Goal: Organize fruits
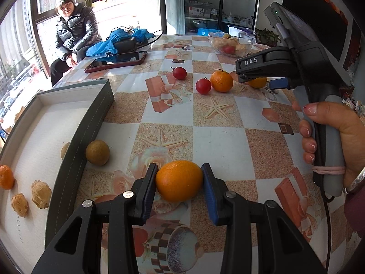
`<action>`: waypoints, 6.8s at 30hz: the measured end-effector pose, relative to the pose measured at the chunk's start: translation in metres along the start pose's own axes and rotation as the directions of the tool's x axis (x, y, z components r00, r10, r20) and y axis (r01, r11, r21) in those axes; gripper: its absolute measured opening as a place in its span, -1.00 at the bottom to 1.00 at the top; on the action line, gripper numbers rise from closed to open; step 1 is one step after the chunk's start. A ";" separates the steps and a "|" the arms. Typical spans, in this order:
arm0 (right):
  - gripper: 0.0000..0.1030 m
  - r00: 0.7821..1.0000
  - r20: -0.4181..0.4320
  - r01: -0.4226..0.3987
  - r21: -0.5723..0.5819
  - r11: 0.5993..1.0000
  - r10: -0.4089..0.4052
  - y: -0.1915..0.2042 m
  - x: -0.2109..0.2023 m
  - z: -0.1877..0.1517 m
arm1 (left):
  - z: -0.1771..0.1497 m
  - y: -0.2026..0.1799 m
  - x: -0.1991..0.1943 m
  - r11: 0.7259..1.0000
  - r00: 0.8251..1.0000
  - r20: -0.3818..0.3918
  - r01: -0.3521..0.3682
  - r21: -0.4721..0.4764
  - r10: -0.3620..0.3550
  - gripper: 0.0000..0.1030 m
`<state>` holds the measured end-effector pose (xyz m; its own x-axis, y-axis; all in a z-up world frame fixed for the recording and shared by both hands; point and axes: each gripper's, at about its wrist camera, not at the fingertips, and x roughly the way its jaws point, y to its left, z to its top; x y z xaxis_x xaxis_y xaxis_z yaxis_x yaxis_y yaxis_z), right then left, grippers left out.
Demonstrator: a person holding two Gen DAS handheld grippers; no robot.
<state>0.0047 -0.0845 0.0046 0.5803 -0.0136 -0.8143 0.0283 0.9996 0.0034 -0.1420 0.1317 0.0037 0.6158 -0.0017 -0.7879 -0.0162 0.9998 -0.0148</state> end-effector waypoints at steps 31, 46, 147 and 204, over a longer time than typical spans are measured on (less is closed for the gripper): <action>-0.26 0.992 0.120 -0.041 -0.053 0.998 0.047 -0.037 -0.108 -0.166 | -0.045 -0.004 -0.032 1.000 0.998 0.068 -0.014 -0.002 0.014 -0.19; -0.26 0.992 0.122 -0.033 -0.058 0.998 0.040 -0.037 -0.109 -0.168 | -0.046 -0.006 -0.032 1.000 0.997 0.073 -0.020 0.000 0.020 -0.19; -0.26 0.997 -0.010 -0.078 -0.053 0.996 0.077 -0.036 -0.125 -0.163 | -0.036 0.035 -0.054 0.969 0.974 -0.019 0.221 -0.113 -0.225 -0.81; -0.02 0.983 -0.076 -0.181 -0.339 0.923 0.165 0.084 -0.101 -0.162 | 0.007 0.159 -0.075 0.984 1.000 -0.010 0.003 -0.177 -0.005 -0.20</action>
<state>-0.1839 0.0050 -0.0069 0.5131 0.1530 -0.8446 -0.3546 0.9339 -0.0462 -0.1854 0.2908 0.0652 0.6079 -0.0072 -0.7940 -0.1533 0.9801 -0.1263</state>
